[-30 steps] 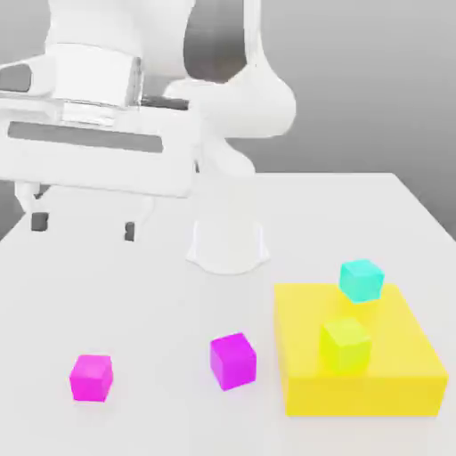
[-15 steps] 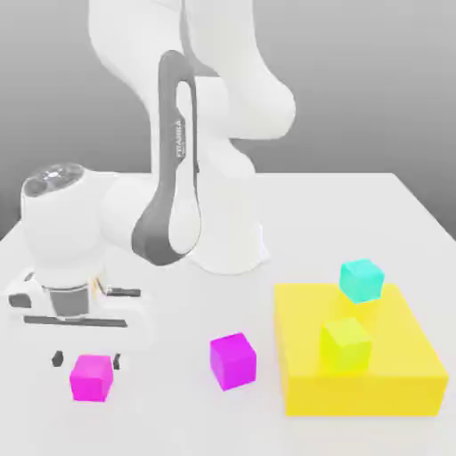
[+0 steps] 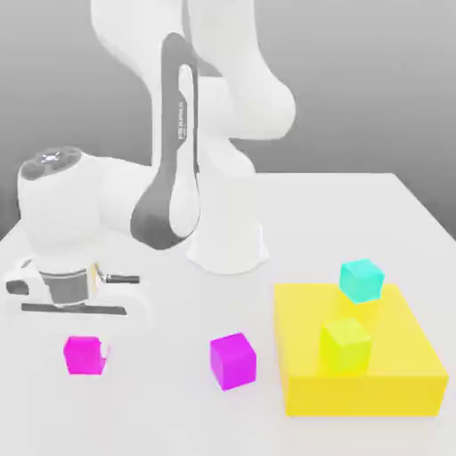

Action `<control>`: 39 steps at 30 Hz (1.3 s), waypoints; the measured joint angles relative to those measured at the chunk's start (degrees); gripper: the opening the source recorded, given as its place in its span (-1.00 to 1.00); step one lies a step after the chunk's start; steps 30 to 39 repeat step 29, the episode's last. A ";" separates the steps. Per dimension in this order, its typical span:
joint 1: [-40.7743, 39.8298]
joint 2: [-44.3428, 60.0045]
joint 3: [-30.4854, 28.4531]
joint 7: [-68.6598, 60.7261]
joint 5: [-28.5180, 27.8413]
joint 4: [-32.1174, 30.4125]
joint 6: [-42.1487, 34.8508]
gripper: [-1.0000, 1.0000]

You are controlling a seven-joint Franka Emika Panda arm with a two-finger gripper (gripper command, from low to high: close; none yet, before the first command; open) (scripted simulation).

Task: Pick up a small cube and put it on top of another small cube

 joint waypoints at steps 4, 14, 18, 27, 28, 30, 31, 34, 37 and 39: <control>10.91 -7.72 4.88 -4.23 0.02 -2.54 -4.85 -1.00; 29.09 -25.91 15.52 -17.61 3.63 -9.13 -16.24 -1.00; 38.09 -32.67 19.56 -23.07 5.35 -11.84 -20.43 -1.00; 42.72 -24.87 23.79 -25.72 6.06 -16.38 -8.26 1.00; 42.72 -24.87 23.79 -25.72 6.07 -16.38 -8.27 1.00; 42.72 -24.87 23.79 -25.72 6.07 -16.38 -8.27 1.00; 42.72 -24.87 23.79 -25.72 6.07 -16.38 -8.27 1.00; 42.72 -24.87 23.79 -25.72 6.07 -16.38 -8.27 1.00; 42.72 -24.87 23.79 -25.72 6.07 -16.38 -8.27 1.00; 42.72 -24.87 23.79 -25.72 6.07 -16.38 -8.27 1.00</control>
